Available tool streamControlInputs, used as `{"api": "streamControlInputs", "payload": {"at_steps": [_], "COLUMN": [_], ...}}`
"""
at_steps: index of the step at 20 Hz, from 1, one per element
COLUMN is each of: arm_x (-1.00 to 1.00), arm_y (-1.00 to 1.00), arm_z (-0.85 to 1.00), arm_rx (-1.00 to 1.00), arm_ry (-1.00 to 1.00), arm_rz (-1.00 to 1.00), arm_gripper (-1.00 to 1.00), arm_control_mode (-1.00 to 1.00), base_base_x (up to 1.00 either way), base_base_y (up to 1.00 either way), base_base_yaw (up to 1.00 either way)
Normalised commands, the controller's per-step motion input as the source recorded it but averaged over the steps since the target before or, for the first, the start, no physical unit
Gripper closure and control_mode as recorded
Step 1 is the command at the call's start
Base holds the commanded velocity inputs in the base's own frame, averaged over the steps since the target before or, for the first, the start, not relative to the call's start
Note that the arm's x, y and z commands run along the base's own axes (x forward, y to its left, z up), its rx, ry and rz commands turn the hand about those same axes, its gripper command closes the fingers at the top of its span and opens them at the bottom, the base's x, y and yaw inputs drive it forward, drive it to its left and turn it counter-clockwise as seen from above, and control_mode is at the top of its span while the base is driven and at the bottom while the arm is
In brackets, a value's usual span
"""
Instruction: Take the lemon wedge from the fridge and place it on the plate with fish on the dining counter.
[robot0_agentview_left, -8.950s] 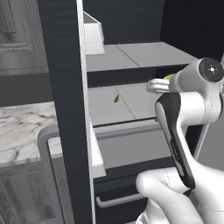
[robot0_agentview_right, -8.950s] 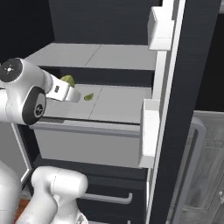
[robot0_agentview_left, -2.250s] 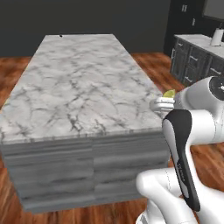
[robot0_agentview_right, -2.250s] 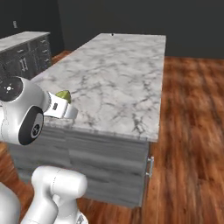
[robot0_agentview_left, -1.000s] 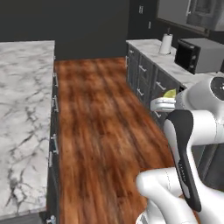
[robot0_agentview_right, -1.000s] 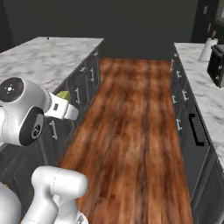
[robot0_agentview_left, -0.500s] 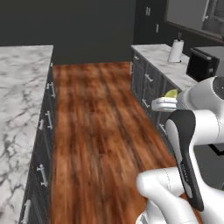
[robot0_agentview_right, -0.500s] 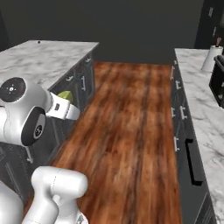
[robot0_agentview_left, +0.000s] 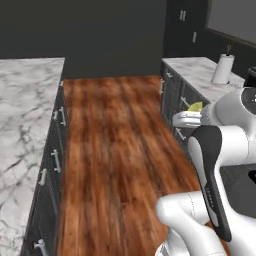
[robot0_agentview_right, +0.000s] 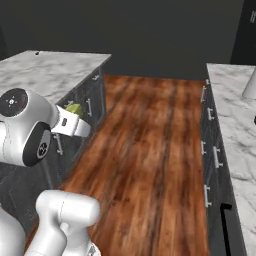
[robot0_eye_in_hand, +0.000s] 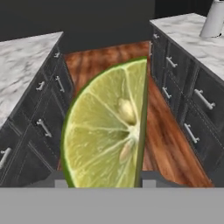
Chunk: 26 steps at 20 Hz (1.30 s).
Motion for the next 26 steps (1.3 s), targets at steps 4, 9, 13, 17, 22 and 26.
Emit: {"api": "streamControlInputs", "payload": {"at_steps": [4,9,13,17,22,26], "arm_x": [0.00,0.00,0.00,0.00,0.00,0.00], "arm_y": [0.00,0.00,0.00,0.00,0.00,0.00], "arm_z": [0.00,0.00,0.00,0.00,0.00,0.00], "arm_rx": [0.00,0.00,0.00,0.00,0.00,0.00], "arm_ry": [0.00,0.00,0.00,0.00,0.00,0.00], "arm_rz": [0.00,0.00,0.00,0.00,0.00,0.00], "arm_gripper": [1.00,1.00,1.00,1.00,1.00,1.00], "arm_control_mode": [1.00,1.00,1.00,1.00,1.00,1.00], "base_base_x": [1.00,1.00,1.00,1.00,1.00,1.00], "base_base_y": [0.00,0.00,0.00,0.00,0.01,0.09], "base_base_yaw": [0.15,0.14,0.13,0.02,0.00,0.00]}}
